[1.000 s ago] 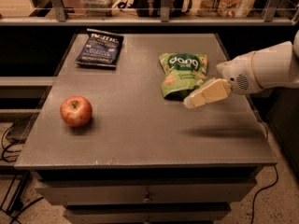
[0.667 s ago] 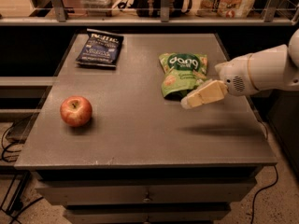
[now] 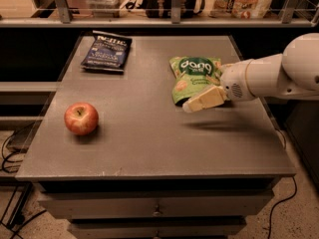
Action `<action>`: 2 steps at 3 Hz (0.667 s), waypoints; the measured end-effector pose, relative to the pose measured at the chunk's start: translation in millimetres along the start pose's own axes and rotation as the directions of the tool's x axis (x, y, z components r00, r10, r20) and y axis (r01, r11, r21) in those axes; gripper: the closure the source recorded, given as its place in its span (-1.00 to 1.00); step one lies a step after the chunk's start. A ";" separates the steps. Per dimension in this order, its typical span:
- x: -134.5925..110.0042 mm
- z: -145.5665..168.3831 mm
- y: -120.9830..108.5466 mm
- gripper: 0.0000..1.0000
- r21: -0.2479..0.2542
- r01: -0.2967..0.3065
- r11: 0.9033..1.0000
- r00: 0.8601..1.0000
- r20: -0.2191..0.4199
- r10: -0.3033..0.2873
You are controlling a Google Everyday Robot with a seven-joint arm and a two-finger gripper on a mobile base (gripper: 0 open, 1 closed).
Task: Pick green rice chip bag
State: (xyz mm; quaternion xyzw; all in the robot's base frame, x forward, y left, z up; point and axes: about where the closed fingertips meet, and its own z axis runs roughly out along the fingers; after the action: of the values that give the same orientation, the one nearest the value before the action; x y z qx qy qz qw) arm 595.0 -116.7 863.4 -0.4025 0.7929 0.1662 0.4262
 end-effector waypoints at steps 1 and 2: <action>9.0 19.8 -14.6 -1.00 0.029 0.002 1.000 1.000 -0.012 -0.002; 20.8 34.3 -25.8 -0.67 0.045 -0.007 0.999 0.999 -0.032 0.009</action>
Offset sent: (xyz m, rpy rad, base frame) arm 0.0480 -0.0153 -0.0555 -0.0536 0.0160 -0.0765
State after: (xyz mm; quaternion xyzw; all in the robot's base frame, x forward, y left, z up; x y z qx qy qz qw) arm 627.2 -122.3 828.7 -0.3923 0.8049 0.1433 0.4216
